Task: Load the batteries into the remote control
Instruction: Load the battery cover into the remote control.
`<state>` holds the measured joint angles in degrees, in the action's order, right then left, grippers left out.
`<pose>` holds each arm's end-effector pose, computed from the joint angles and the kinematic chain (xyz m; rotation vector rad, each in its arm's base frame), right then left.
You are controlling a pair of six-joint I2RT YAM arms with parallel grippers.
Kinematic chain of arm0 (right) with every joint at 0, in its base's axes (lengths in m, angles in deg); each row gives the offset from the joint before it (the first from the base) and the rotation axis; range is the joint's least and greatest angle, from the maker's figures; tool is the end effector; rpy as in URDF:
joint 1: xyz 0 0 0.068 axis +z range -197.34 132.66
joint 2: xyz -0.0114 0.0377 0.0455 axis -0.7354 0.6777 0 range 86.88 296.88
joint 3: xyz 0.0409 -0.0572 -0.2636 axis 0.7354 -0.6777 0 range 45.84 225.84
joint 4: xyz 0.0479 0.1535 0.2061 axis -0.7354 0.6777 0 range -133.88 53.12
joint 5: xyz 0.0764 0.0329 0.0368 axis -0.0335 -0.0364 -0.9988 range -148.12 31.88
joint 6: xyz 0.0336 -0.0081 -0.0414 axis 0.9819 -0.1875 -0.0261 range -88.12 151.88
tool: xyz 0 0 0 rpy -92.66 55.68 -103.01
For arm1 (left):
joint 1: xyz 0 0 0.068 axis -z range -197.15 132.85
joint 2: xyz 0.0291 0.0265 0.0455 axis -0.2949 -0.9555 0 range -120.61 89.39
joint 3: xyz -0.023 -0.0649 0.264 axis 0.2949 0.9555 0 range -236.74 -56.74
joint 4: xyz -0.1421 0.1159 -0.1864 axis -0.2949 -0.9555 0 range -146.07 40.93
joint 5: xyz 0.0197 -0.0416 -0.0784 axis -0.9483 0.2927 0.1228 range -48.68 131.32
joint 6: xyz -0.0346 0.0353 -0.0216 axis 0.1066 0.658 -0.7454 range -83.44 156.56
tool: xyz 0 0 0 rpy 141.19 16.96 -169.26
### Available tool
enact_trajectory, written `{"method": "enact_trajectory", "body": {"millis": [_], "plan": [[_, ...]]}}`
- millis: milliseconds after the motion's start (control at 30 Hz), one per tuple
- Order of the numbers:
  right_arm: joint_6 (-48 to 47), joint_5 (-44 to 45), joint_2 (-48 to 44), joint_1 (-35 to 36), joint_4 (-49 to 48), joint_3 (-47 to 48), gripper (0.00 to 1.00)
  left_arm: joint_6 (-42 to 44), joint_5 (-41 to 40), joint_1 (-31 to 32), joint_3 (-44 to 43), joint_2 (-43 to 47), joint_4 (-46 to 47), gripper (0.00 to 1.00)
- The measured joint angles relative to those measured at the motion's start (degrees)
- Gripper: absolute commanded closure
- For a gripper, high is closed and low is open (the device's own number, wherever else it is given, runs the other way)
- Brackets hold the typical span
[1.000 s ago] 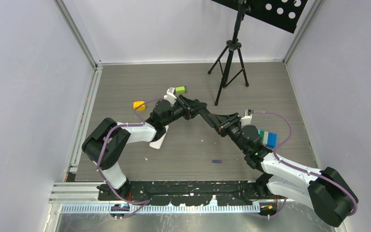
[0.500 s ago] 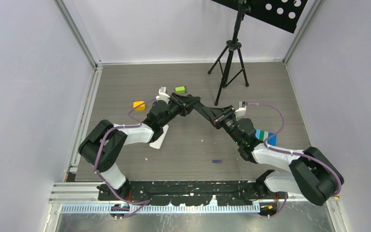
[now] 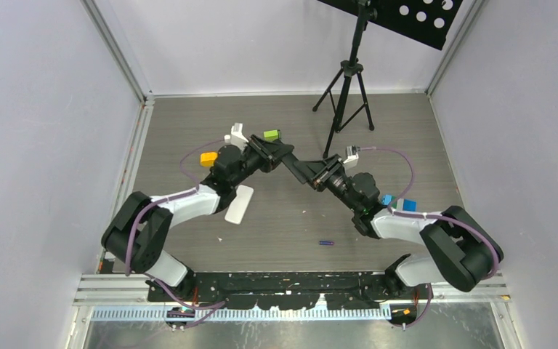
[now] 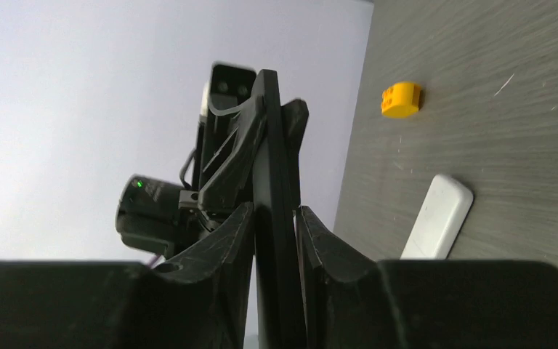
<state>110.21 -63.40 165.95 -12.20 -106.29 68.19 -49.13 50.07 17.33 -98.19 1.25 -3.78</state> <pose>0.2135 0.1544 0.2117 0.5488 1.6236 1.6242 0.2709 -0.1926 0.2376 -0.6911 1.7695 -1.6747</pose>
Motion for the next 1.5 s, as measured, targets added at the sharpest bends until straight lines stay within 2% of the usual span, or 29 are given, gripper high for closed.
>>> {"method": "enact_trajectory", "body": {"millis": [133, 300, 467, 533, 667, 800, 900, 1000, 1067, 1333, 1433, 1500], "plan": [[-4.28, -4.39, -3.67, 1.20, 7.39, 1.57, 0.45, 6.82, 11.19, -0.98, -1.20, 2.75, -5.25, 1.00], [-10.14, -7.32, -9.55, 1.46, 17.29, 4.20, 0.28, 13.00, 26.88, -3.85, -5.73, 1.90, -10.05, 1.00], [-14.05, -11.72, -11.32, 1.27, 19.50, 6.19, 0.25, 16.70, 37.09, -5.53, -7.78, 0.39, -11.98, 1.00], [-15.13, -14.53, -11.15, 1.22, 20.15, 6.40, 0.27, 17.44, 39.36, -5.95, -7.78, 0.37, -12.63, 1.00], [-16.70, -20.74, -9.62, 1.14, 20.65, 6.93, 0.42, 18.49, 42.51, -6.14, -7.87, 0.37, -12.79, 1.00], [-15.85, -23.89, -8.28, 1.14, 18.12, 6.80, 0.50, 19.87, 45.40, -6.14, -8.37, 0.37, -13.16, 1.00], [-15.15, -25.73, -7.72, 1.14, 15.91, 6.69, 0.50, 21.31, 46.93, -6.14, -9.38, 0.52, -14.47, 1.00], [-14.75, -27.15, -7.28, 1.01, 14.03, 6.69, 0.39, 22.36, 47.60, -6.16, -10.16, 0.85, -15.54, 1.00], [-14.64, -28.17, -7.17, 1.03, 12.90, 6.67, 0.37, 22.95, 47.89, -6.16, -10.27, 1.01, -15.87, 1.00], [-14.69, -31.30, -6.05, 1.03, 11.15, 6.69, 0.43, 23.02, 47.98, -6.40, -10.91, 1.05, -16.44, 1.00], [-14.64, -31.89, -5.55, 1.03, 10.95, 6.67, 0.53, 22.67, 47.98, -6.91, -10.93, 1.11, -16.39, 1.00], [-14.71, -31.87, -5.33, 1.09, 10.95, 6.67, 0.67, 22.05, 48.11, -7.26, -10.93, 1.18, -16.33, 1.00]]}}
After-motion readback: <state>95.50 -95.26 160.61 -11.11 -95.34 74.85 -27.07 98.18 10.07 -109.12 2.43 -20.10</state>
